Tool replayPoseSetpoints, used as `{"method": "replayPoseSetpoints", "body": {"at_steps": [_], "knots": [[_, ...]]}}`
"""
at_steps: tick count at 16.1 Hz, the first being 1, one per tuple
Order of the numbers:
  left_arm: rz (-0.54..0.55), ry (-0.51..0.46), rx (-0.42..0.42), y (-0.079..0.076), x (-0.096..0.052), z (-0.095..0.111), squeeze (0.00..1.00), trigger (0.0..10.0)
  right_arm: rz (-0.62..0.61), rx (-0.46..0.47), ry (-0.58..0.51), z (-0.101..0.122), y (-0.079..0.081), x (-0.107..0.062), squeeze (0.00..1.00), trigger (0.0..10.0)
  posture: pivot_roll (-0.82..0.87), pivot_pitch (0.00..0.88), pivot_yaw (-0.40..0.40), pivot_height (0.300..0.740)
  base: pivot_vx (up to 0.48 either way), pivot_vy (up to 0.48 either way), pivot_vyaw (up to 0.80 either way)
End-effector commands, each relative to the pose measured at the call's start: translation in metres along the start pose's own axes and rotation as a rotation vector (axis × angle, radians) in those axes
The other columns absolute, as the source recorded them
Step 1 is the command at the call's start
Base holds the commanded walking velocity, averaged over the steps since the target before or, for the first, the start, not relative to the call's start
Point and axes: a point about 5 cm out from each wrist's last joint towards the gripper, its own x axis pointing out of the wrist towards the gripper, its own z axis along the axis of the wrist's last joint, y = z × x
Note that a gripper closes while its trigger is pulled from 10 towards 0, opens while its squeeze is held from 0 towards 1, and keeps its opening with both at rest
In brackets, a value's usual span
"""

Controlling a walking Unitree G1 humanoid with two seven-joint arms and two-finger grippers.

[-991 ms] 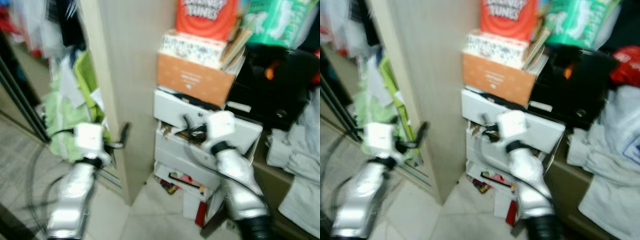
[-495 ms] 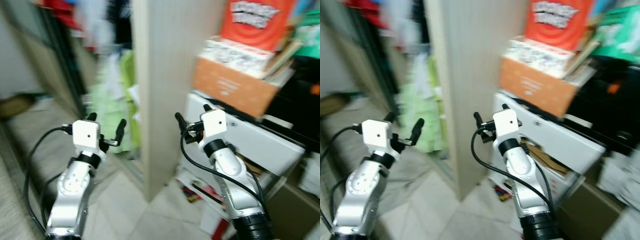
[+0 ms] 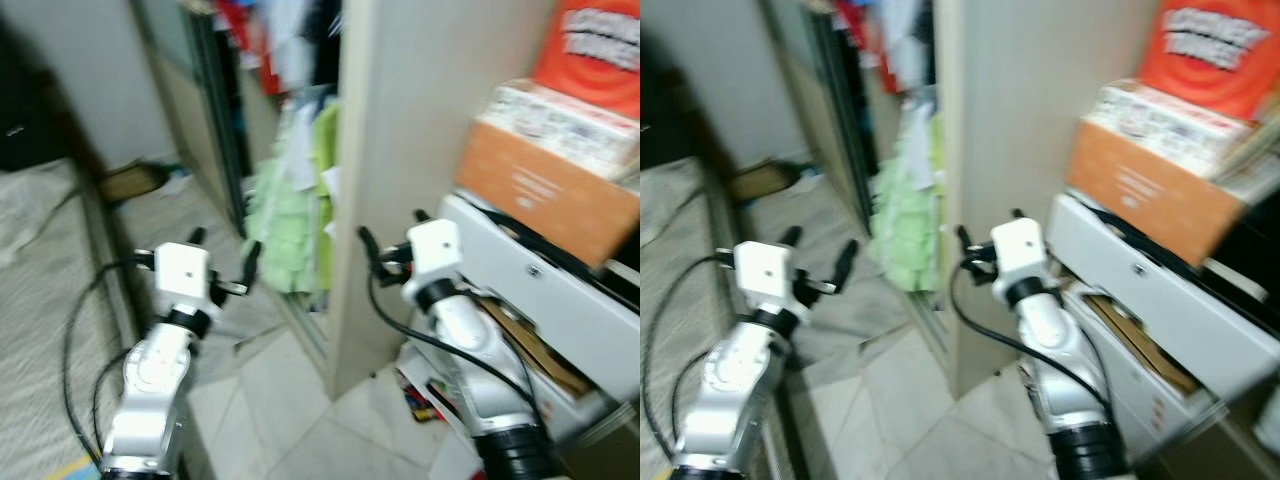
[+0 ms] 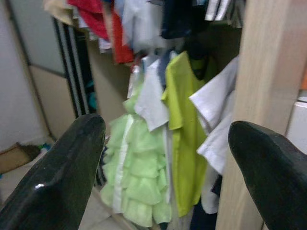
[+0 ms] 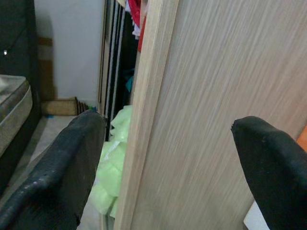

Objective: Clean up the room

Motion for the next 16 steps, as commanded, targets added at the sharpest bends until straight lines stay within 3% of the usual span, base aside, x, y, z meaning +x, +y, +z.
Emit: {"method": "replayPoseSetpoints", "body": {"at_steps": [1, 16], "knots": [[0.019, 0.0, 0.023, 0.0065, -0.0005, 0.0017, 0.0, 10.0, 0.01, 0.017, -0.012, 0.0026, 0.0051, 0.0025, 0.0, 10.0, -0.02, 0.0, -0.042, 0.74, 0.0, 0.0, 0.8], [0.023, 0.003, 0.021, 0.0042, 0.0004, 0.0009, 0.0, 10.0, 0.023, 0.017, -0.01, 0.0013, 0.0046, 0.0035, 0.0, 10.0, -0.02, 0.0, -0.048, 0.74, 0.0, 0.0, 0.8]]}}
